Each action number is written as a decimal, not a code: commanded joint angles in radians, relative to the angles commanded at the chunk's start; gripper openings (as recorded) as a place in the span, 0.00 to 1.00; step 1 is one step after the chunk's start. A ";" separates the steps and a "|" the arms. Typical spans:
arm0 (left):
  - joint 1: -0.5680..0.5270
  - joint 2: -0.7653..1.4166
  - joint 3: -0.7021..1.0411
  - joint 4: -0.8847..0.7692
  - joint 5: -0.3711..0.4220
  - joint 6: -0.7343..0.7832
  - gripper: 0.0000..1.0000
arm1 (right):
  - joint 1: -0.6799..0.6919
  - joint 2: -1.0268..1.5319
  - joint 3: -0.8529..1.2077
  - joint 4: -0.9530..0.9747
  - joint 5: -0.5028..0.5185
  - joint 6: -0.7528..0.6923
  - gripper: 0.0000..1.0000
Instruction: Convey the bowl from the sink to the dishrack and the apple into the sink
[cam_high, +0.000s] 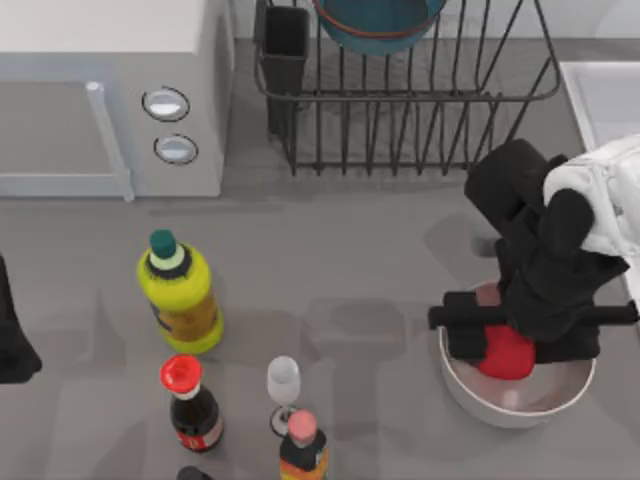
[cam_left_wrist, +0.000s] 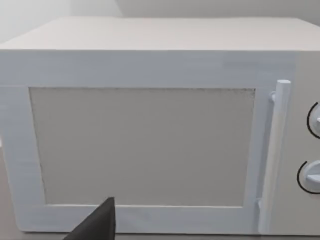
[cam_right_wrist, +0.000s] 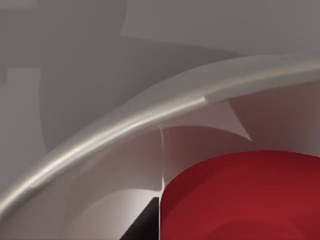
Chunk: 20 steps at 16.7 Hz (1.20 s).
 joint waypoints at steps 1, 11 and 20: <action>0.000 0.000 0.000 0.000 0.000 0.000 1.00 | 0.000 0.000 0.000 0.000 0.000 0.000 0.00; 0.000 0.000 0.000 0.000 0.000 0.000 1.00 | 0.024 -0.131 0.072 -0.142 -0.001 0.005 0.00; 0.000 0.000 0.000 0.000 0.000 0.000 1.00 | 0.022 -0.241 0.284 -0.463 0.001 -0.004 0.00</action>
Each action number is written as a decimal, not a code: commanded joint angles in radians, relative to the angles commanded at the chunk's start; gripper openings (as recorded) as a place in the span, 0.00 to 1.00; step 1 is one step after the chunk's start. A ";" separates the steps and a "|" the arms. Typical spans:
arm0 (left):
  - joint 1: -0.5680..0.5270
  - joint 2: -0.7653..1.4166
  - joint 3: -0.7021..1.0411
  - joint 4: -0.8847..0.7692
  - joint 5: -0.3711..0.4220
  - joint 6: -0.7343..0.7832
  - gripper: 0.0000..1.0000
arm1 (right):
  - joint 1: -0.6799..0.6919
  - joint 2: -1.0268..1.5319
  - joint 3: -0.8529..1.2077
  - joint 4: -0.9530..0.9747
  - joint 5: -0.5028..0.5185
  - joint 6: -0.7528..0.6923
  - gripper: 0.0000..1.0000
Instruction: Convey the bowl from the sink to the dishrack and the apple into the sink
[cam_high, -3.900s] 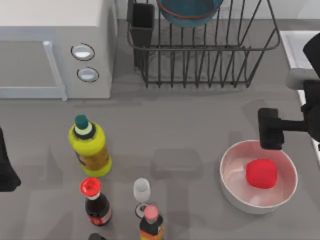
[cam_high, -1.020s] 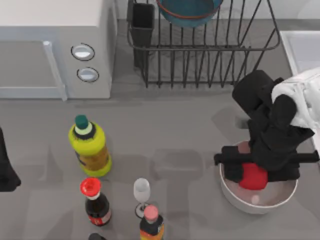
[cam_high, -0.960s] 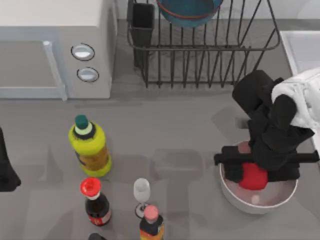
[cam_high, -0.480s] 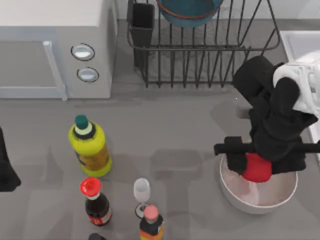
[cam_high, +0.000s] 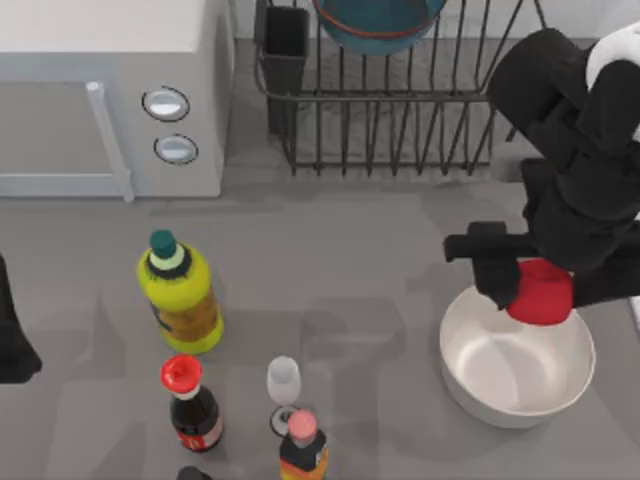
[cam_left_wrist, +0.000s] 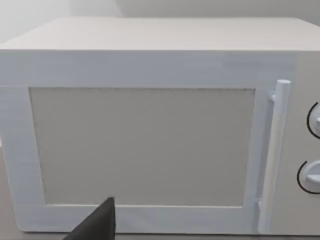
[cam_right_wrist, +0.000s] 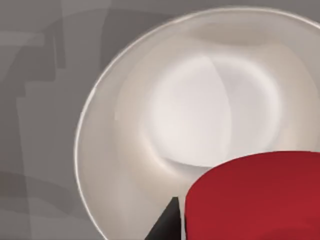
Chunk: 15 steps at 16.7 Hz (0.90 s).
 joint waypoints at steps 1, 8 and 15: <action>0.000 0.000 0.000 0.000 0.000 0.000 1.00 | 0.000 0.000 0.000 0.000 0.000 0.000 0.00; 0.000 0.000 0.000 0.000 0.000 0.000 1.00 | -0.030 0.001 -0.050 0.099 -0.035 -0.010 0.00; 0.000 0.000 0.000 0.000 0.000 0.000 1.00 | -0.194 -0.039 -0.278 0.607 -0.197 -0.104 0.00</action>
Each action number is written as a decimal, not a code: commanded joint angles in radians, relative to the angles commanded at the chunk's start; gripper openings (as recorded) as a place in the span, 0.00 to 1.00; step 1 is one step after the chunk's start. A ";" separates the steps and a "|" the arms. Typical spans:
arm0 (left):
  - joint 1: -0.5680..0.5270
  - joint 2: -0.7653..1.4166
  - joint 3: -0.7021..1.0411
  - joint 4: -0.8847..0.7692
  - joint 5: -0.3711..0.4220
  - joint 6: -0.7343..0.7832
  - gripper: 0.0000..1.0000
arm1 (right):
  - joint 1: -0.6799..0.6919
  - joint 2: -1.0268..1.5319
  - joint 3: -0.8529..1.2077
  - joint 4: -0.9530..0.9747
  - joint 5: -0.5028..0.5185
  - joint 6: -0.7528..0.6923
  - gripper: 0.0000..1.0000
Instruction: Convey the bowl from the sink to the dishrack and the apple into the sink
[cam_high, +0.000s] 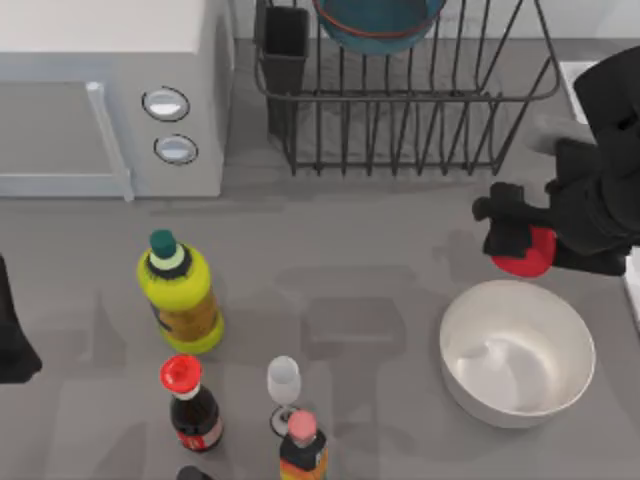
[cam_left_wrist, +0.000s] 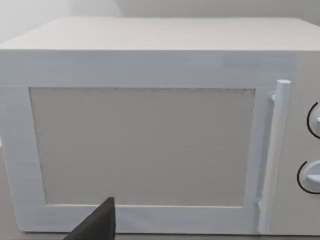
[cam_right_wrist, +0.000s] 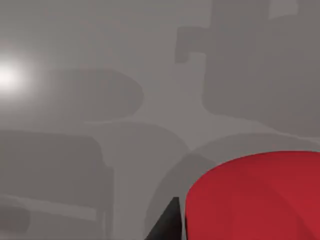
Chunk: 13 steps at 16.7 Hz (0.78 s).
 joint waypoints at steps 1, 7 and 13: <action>0.000 0.000 0.000 0.000 0.000 0.000 1.00 | -0.034 -0.007 -0.037 0.091 -0.027 -0.018 0.00; 0.000 0.000 0.000 0.000 0.000 0.000 1.00 | -0.289 -0.060 -0.245 0.642 -0.174 -0.142 0.00; 0.000 0.000 0.000 0.000 0.000 0.000 1.00 | -0.569 -0.109 -0.375 1.095 -0.267 -0.268 0.00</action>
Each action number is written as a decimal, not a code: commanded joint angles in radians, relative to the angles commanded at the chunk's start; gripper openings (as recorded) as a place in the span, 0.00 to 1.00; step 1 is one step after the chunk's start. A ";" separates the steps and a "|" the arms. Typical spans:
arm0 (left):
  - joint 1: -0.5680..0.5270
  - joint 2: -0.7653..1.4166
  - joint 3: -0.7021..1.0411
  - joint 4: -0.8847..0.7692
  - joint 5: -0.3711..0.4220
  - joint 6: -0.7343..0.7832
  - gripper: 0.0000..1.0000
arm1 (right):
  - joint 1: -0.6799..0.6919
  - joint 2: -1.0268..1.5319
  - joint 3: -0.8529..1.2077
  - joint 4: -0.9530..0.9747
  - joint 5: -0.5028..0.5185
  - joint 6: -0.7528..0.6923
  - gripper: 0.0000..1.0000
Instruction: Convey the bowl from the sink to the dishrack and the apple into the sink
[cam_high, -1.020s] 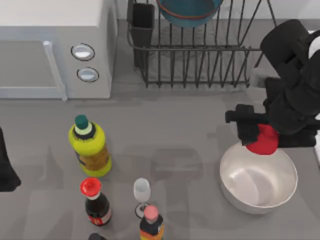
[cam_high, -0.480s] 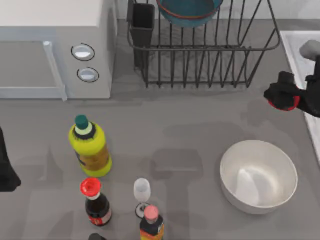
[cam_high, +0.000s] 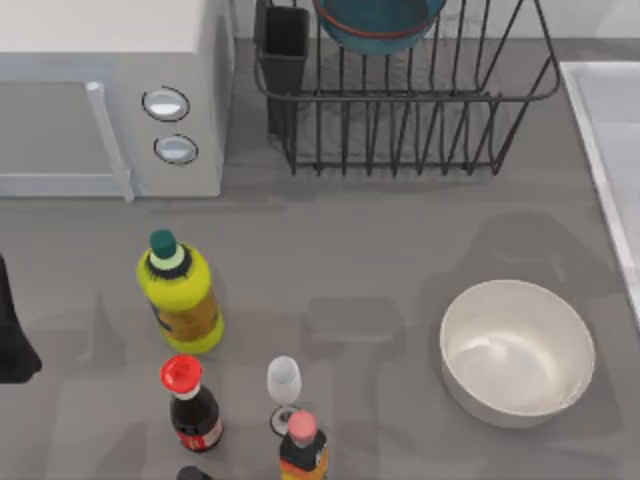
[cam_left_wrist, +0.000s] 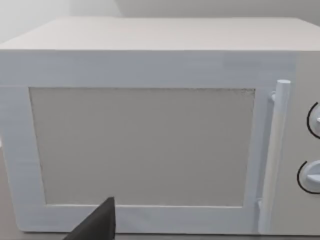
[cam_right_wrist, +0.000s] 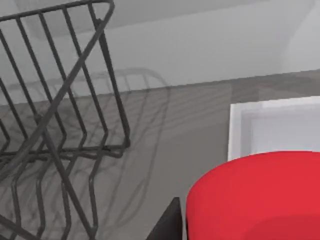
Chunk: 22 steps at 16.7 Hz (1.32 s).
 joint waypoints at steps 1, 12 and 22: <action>0.000 0.000 0.000 0.000 0.000 0.000 1.00 | -0.043 -0.009 -0.013 0.059 -0.009 -0.019 0.00; 0.000 0.000 0.000 0.000 0.000 0.000 1.00 | -0.286 -0.045 -0.055 0.331 -0.040 -0.123 0.00; 0.000 0.000 0.000 0.000 0.000 0.000 1.00 | -0.286 0.119 -0.070 0.494 -0.044 -0.121 0.00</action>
